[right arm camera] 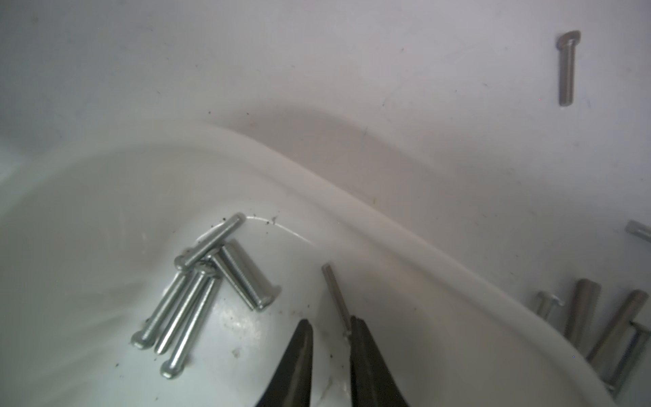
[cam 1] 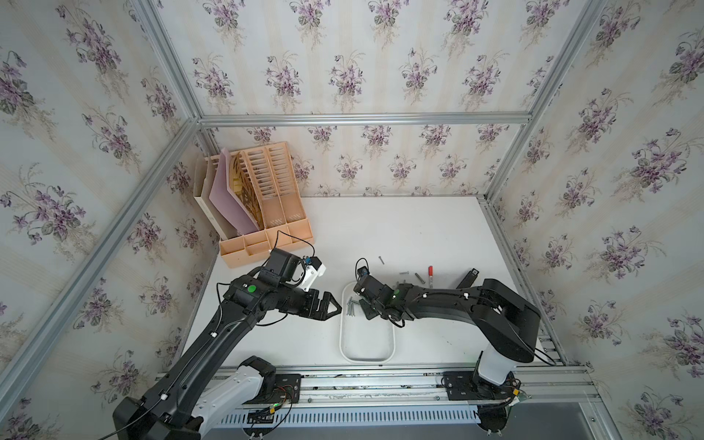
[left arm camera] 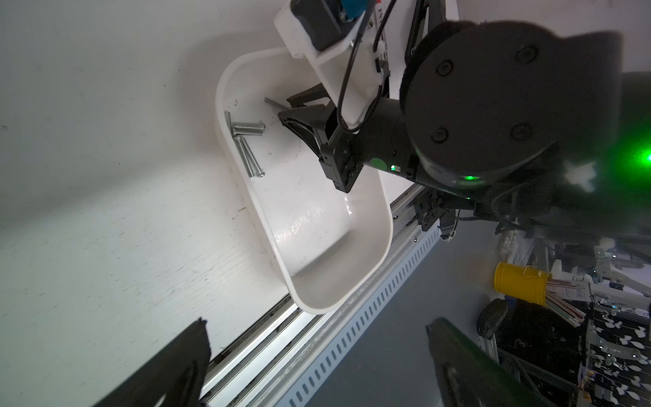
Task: Take out the screws from the storage box
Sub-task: Pick up the screw from the storage box.
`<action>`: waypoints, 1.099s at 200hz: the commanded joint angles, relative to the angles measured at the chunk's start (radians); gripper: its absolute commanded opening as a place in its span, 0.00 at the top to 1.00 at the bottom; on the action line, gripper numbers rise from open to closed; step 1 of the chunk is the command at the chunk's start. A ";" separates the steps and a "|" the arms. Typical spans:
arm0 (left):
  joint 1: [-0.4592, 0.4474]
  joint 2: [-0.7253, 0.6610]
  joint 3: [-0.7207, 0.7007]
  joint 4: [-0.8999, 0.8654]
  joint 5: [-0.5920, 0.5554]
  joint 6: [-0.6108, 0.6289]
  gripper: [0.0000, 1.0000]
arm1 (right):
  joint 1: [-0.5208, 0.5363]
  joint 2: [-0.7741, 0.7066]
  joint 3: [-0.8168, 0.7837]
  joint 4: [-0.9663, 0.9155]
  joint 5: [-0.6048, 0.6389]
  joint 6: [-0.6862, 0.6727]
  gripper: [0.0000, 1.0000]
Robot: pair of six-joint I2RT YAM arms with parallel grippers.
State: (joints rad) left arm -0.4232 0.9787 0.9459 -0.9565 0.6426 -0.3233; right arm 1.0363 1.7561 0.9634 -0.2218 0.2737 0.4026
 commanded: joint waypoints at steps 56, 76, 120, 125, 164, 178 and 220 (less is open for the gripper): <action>0.000 -0.002 0.002 -0.002 -0.001 0.001 0.01 | -0.019 0.048 0.023 -0.027 -0.041 0.011 0.82; 0.000 0.000 0.002 0.000 0.001 0.001 0.00 | -0.018 0.051 0.026 -0.028 -0.045 0.009 0.90; 0.001 -0.004 0.002 0.000 0.001 0.000 0.01 | -0.018 0.039 0.017 -0.014 -0.083 0.005 0.95; 0.000 -0.002 0.003 -0.001 0.001 0.001 0.00 | -0.018 0.031 0.014 -0.010 -0.087 0.003 0.96; 0.000 0.002 0.002 -0.001 0.002 0.002 0.01 | -0.023 -0.057 -0.034 0.034 -0.088 0.002 0.96; -0.002 -0.003 0.002 -0.001 0.002 0.002 0.00 | -0.023 -0.088 -0.051 0.046 -0.097 0.002 0.96; -0.002 -0.001 0.002 0.001 0.002 0.002 0.00 | -0.025 -0.175 -0.094 0.072 -0.071 0.005 0.96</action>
State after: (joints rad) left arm -0.4255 0.9775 0.9459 -0.9565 0.6426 -0.3233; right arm 1.0134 1.6188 0.8837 -0.1764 0.1814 0.4114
